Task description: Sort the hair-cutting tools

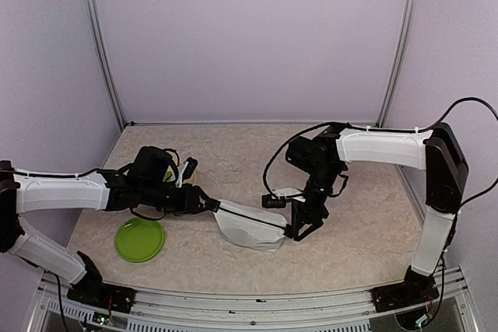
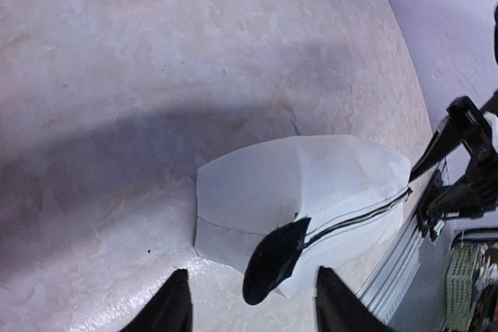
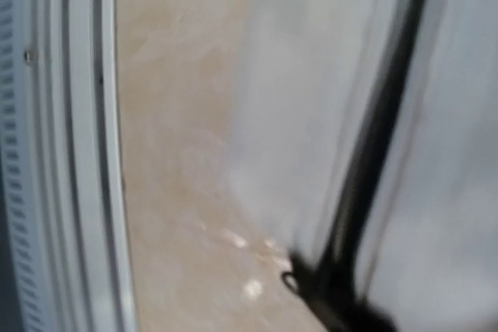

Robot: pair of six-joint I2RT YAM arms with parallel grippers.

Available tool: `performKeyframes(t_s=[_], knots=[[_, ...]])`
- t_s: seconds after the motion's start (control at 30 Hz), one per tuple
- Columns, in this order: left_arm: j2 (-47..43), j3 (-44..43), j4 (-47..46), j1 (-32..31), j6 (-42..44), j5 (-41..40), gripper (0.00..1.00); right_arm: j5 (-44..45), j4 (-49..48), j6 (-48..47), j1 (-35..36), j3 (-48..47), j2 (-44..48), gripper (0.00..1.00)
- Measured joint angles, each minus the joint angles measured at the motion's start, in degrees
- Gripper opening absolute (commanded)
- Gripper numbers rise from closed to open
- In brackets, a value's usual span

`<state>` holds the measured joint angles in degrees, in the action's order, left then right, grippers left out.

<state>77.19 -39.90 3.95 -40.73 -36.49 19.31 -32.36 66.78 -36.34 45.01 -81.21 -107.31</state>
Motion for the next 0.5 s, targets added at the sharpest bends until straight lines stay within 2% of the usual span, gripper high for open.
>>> performKeyframes(t_s=[0.03, 0.07, 0.27, 0.33, 0.37, 0.4, 0.5], knots=[[-0.3, -0.2, 0.7, 0.2, 0.8, -0.8, 0.98, 0.0, 0.1, -0.3, -0.4, 0.0, 0.7, 0.52], [-0.8, -0.8, 2.4, 0.2, 1.1, -2.0, 0.99, 0.1, 0.2, -0.6, -1.1, 0.0, 1.7, 0.54], [-7.7, -11.6, 12.7, 1.0, 8.6, -13.9, 0.99, 0.8, -3.2, -0.6, -10.7, 0.0, 11.4, 0.67], [-10.1, -15.9, 13.6, 1.6, 12.2, -19.0, 0.99, 1.9, -6.8, 0.3, -14.2, 0.1, 15.4, 0.79], [-11.2, -17.6, 13.7, 2.0, 13.8, -21.4, 0.99, 3.2, -10.1, 1.4, -16.2, 0.8, 18.0, 0.97], [-12.1, -18.8, 13.7, 2.4, 15.4, -23.8, 0.99, 4.9, -14.0, 2.8, -17.9, 2.0, 21.0, 1.0], [-13.8, -20.7, 13.0, 4.1, 19.6, -30.4, 0.99, 10.8, -26.8, 6.4, -21.0, 8.2, 30.7, 1.0]])
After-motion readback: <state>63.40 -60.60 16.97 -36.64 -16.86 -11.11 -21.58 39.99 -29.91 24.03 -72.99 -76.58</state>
